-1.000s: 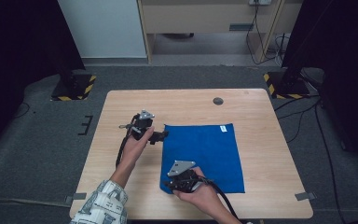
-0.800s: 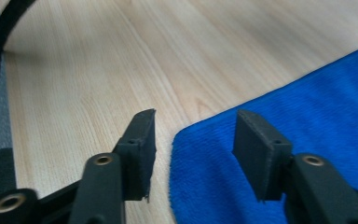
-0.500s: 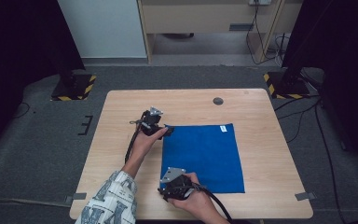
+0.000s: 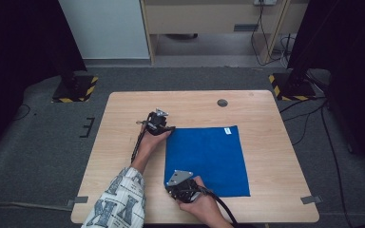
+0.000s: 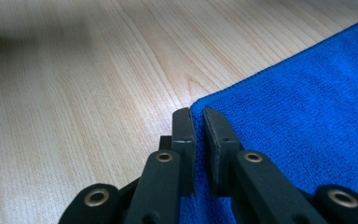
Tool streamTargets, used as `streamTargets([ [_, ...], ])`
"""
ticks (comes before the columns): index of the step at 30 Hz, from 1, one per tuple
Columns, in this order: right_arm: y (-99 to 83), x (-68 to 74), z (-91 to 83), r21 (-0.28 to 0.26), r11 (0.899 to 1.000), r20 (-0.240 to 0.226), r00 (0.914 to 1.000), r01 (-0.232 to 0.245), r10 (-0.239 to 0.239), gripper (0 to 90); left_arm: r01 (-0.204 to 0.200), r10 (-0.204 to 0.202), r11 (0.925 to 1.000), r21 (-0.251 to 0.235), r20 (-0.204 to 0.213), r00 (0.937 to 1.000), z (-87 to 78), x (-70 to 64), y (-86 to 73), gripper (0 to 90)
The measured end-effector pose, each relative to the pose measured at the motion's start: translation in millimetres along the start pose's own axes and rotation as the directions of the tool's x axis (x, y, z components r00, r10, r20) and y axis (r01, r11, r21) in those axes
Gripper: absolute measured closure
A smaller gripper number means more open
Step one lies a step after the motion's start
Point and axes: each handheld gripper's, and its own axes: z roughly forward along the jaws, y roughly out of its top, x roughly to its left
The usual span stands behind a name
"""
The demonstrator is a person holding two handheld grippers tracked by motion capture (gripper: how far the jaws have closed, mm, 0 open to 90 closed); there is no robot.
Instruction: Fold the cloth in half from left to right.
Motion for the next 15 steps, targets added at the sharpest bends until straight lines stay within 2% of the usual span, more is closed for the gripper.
streamTargets([
  [1, -0.4, -0.3, -0.2, -0.003, 1.000, 0.000, 1.0000, -0.004, 0.004, 84.0, -0.012, 0.012, 0.9997, 0.023, 0.003, 0.9999, 3.7, -3.2, -2.4, 53.2],
  [3, -1.4, -0.6, -0.4, -0.007, 1.000, -0.004, 1.0000, -0.008, 0.008, 84.6, -0.026, 0.026, 0.9992, 0.030, 0.015, 0.9996, 3.2, -5.5, -1.5, 58.6],
  [8, -0.6, -0.7, -3.7, -0.015, 1.000, -0.003, 1.0000, -0.008, 0.008, 86.4, -0.024, 0.022, 0.9992, 0.032, 0.059, 0.9980, 2.9, -8.4, -0.7, 86.6],
  [12, 0.5, 0.7, -6.5, -0.022, 1.000, 0.006, 0.9999, -0.010, 0.010, 86.7, -0.006, 0.007, 1.0000, -0.003, 0.070, 0.9976, -1.2, -7.5, 1.6, 88.7],
  [14, 0.8, 1.6, -8.0, -0.030, 0.999, 0.014, 0.9998, -0.013, 0.014, 86.7, 0.021, -0.018, 0.9988, -0.045, 0.071, 0.9973, -9.6, -6.0, 6.9, 88.8],
  [15, 1.3, 2.0, -9.3, -0.036, 0.999, 0.017, 0.9996, -0.021, 0.021, 86.8, 0.021, -0.018, 0.9988, -0.045, 0.071, 0.9973, -9.6, -6.0, 6.9, 88.8],
])
